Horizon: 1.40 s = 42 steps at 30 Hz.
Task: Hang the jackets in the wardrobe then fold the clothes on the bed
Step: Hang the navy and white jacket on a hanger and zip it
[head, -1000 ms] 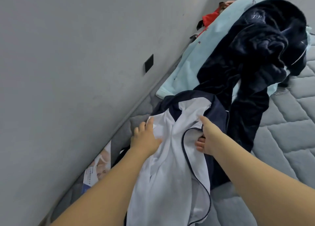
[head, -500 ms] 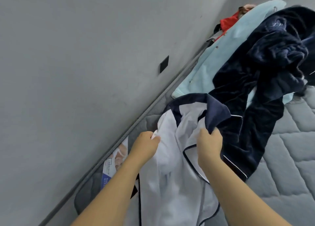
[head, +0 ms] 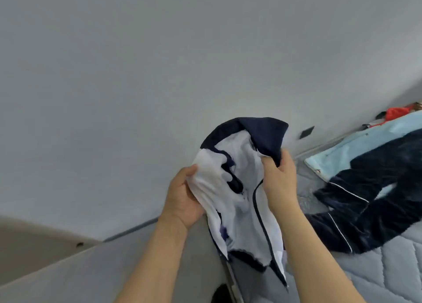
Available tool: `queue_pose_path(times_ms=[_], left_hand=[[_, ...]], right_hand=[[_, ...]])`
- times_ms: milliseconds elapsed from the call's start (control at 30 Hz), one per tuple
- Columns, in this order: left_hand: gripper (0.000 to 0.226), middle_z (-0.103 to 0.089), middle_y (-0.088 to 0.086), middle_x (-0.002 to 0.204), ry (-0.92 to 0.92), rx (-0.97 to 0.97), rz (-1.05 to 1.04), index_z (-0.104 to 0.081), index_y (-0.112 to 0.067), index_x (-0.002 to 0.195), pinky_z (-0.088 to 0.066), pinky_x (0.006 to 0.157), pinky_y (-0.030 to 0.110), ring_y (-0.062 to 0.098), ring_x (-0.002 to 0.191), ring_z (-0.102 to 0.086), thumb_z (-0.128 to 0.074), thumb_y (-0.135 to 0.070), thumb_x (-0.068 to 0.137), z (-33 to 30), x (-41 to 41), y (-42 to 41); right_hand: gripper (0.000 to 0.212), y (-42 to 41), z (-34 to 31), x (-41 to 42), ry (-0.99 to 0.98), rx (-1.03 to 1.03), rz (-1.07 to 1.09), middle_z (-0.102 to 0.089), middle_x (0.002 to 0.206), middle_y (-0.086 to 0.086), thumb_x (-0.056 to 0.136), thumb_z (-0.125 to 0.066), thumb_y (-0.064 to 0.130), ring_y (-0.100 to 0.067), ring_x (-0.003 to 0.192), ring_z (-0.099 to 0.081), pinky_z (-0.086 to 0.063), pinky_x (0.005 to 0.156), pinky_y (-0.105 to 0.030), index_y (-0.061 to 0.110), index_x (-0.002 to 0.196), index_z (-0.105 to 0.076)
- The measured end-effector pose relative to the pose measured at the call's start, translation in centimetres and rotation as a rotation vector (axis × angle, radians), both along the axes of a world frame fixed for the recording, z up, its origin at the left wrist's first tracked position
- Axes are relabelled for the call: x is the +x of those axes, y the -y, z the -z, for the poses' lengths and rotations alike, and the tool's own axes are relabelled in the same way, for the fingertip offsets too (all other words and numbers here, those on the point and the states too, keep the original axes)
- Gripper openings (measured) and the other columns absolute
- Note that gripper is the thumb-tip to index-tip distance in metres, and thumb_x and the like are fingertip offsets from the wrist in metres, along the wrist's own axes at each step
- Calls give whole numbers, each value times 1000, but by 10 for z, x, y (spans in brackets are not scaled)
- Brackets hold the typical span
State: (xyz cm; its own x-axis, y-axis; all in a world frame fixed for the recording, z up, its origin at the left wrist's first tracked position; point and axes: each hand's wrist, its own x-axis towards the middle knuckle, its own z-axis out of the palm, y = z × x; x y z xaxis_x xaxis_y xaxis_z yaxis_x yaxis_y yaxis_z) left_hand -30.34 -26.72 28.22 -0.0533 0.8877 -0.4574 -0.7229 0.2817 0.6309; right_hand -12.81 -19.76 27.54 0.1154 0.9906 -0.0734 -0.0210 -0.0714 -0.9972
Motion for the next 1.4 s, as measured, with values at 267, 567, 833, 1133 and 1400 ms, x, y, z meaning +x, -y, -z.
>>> queue_pose_path(times_ms=[267, 567, 833, 1133, 1400], left_hand=[[53, -60, 27, 123, 3, 67, -435, -61, 7, 124, -49, 96, 49, 41, 107, -62, -55, -11, 74, -86, -85, 224], [62, -55, 24, 117, 14, -99, -873, -62, 8, 111, -42, 103, 48, 38, 105, -54, -51, 3, 51, -90, -89, 500], [43, -66, 21, 93, 38, -139, -1235, -62, 8, 105, -58, 74, 42, 36, 80, -67, -42, 7, 67, -98, -29, 739], [49, -64, 18, 92, -116, -127, -1635, -74, 1, 96, -50, 76, 37, 33, 78, -61, -51, -7, 53, -139, 55, 990], [42, -69, 12, 85, -187, -144, -1890, -67, -3, 113, -55, 62, 33, 27, 71, -68, -57, -7, 72, -167, 36, 1112]], right_hand=[[41, 165, -98, -156, -18, 180, -514, -39, 65, 17, 86, -36, 2, -8, 60, -34, -32, 55, -20, 37, 67, -44], [21, 414, -109, -263, 99, 170, -1081, -42, 58, 15, 90, -40, 11, -2, 51, -36, -33, 57, -26, 24, 73, -43], [17, 664, -141, -282, 69, 268, -1597, -40, 52, 16, 88, -42, 10, -2, 46, -33, -33, 50, -21, 16, 72, -44], [16, 927, -200, -266, -35, 654, -2006, -49, 70, 9, 90, -39, 18, -8, 58, -42, -31, 53, -28, 23, 75, -41], [17, 1093, -214, -303, 60, 393, -2318, -52, 87, -3, 92, -37, 16, -17, 71, -46, -39, 61, -30, 18, 101, -52]])
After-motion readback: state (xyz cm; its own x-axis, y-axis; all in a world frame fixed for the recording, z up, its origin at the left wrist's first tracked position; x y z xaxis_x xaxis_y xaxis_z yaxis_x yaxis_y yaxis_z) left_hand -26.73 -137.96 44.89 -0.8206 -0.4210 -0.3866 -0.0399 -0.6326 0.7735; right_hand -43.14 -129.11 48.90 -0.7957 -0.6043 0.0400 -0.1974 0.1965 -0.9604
